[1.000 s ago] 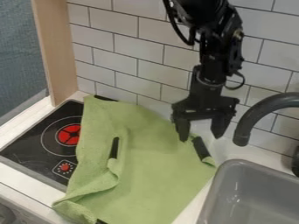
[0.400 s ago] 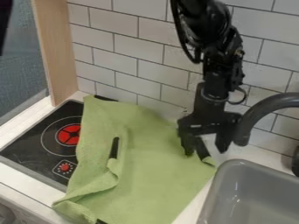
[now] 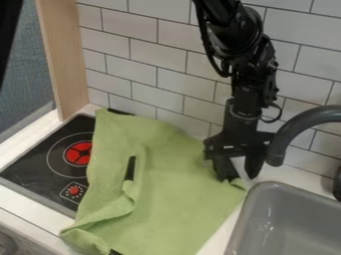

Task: Fold cloth from right to left

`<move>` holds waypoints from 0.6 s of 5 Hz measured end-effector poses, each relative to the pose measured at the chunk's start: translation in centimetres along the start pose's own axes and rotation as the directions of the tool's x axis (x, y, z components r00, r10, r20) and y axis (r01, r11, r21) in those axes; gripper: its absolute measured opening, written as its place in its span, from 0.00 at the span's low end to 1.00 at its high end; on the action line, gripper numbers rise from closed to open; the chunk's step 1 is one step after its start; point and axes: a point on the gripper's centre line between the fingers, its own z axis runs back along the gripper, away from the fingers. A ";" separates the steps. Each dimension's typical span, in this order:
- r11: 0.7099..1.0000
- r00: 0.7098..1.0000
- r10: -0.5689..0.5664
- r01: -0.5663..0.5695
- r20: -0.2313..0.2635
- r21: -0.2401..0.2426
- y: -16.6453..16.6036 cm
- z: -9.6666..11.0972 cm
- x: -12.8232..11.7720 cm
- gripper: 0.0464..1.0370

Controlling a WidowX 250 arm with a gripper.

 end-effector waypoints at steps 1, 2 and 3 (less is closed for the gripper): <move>1.000 1.000 0.002 -0.002 0.001 -0.005 -0.1 0.0 0.0 0.28; 1.000 1.000 0.003 -0.003 0.003 -0.003 0.0 -0.1 0.0 0.10; 1.000 1.000 0.003 -0.003 0.006 -0.001 0.2 -0.3 -0.1 0.02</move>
